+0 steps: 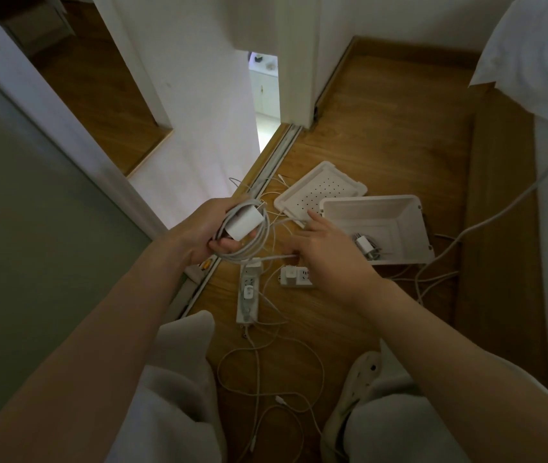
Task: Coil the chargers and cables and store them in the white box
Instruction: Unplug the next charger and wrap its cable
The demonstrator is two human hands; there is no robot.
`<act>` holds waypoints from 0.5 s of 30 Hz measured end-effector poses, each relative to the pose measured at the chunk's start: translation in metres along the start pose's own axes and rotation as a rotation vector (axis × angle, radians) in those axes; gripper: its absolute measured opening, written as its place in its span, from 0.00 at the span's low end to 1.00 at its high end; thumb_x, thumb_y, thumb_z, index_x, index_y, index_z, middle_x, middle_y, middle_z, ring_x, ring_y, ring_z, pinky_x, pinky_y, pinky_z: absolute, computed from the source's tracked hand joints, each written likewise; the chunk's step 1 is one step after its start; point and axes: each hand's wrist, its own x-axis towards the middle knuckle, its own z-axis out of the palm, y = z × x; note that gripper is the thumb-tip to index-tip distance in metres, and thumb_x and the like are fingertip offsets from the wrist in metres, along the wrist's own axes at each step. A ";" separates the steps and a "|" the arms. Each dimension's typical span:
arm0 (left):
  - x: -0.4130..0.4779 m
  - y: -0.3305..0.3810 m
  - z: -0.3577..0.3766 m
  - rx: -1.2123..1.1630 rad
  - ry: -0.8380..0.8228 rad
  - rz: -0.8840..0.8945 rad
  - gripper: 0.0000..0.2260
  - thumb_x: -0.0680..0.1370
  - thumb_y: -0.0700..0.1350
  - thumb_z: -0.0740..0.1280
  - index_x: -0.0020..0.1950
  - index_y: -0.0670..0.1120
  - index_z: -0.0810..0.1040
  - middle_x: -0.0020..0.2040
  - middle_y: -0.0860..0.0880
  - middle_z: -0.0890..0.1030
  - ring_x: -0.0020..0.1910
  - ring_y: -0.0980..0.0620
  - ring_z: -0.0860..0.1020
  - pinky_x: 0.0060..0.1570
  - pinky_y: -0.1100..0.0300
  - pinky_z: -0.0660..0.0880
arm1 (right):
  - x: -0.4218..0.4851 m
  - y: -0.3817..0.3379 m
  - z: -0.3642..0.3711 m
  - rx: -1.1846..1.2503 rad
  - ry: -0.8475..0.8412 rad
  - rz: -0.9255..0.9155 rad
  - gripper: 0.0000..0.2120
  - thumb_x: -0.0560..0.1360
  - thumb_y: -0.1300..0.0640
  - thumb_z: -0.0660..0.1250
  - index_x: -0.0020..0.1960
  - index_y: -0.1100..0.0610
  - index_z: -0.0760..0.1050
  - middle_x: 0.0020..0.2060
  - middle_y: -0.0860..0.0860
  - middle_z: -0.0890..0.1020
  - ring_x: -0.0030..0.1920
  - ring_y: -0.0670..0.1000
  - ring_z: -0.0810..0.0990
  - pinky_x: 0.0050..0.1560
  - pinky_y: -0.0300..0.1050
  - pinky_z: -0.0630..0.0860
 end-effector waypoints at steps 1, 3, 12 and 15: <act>0.000 0.000 -0.002 -0.018 -0.010 0.003 0.17 0.81 0.51 0.54 0.47 0.41 0.76 0.31 0.45 0.76 0.17 0.56 0.64 0.16 0.70 0.56 | 0.000 0.000 0.001 0.001 -0.010 -0.001 0.11 0.71 0.67 0.63 0.45 0.53 0.77 0.40 0.46 0.76 0.51 0.50 0.74 0.71 0.39 0.41; -0.001 0.000 -0.002 -0.012 -0.050 -0.010 0.17 0.81 0.51 0.54 0.48 0.41 0.76 0.32 0.45 0.76 0.18 0.56 0.64 0.17 0.69 0.54 | 0.000 0.000 0.005 0.008 -0.055 0.012 0.10 0.72 0.66 0.63 0.46 0.52 0.76 0.42 0.45 0.77 0.52 0.49 0.73 0.73 0.42 0.45; -0.002 -0.001 -0.004 0.036 -0.143 -0.079 0.18 0.79 0.53 0.54 0.49 0.40 0.75 0.32 0.44 0.75 0.17 0.57 0.64 0.18 0.68 0.53 | 0.001 0.014 0.006 0.213 -0.221 0.068 0.14 0.72 0.61 0.59 0.32 0.44 0.68 0.33 0.41 0.75 0.45 0.44 0.73 0.73 0.49 0.52; -0.002 -0.001 -0.009 0.016 -0.101 -0.067 0.18 0.80 0.52 0.54 0.49 0.39 0.75 0.31 0.44 0.75 0.17 0.57 0.64 0.16 0.68 0.55 | -0.001 0.012 0.005 0.304 -0.216 0.082 0.14 0.75 0.50 0.50 0.31 0.42 0.64 0.31 0.44 0.76 0.38 0.43 0.74 0.70 0.48 0.54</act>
